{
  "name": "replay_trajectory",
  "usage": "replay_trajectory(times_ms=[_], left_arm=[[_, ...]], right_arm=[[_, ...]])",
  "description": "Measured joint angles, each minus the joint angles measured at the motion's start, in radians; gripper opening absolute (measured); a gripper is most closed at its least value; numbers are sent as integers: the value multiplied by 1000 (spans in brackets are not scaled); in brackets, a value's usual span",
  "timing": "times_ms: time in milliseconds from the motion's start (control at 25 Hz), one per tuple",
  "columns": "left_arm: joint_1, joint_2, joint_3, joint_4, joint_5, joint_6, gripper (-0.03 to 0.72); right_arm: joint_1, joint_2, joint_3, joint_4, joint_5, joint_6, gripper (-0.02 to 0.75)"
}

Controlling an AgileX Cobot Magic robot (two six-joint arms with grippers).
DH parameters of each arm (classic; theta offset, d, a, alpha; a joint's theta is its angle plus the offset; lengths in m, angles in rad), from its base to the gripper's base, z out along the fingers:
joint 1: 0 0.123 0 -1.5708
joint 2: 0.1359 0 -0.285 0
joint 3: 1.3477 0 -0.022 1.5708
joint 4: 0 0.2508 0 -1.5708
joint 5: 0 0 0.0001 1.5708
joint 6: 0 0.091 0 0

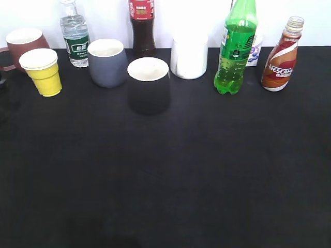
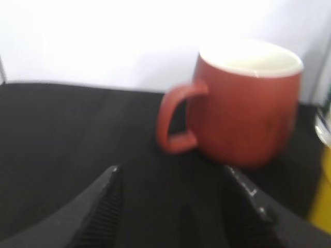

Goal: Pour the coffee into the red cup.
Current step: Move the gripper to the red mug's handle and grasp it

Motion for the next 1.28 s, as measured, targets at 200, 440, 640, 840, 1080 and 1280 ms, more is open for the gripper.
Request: replay_trajectory(times_ms=[200, 440, 640, 840, 1080, 1280], left_arm=[[4, 110, -182, 0, 90, 0, 448], [40, 187, -306, 1, 156, 0, 449], [44, 237, -407, 20, 203, 0, 449], [44, 288, -493, 27, 214, 0, 449], [43, 319, -560, 63, 250, -4, 221], [43, 319, -561, 67, 255, -4, 82]], right_arm=[[0, 0, 0, 0, 0, 0, 571], [0, 0, 0, 0, 0, 0, 571], [0, 0, 0, 0, 0, 1, 571], [0, 0, 0, 0, 0, 1, 571], [0, 0, 0, 0, 0, 1, 571], [0, 0, 0, 0, 0, 2, 571]])
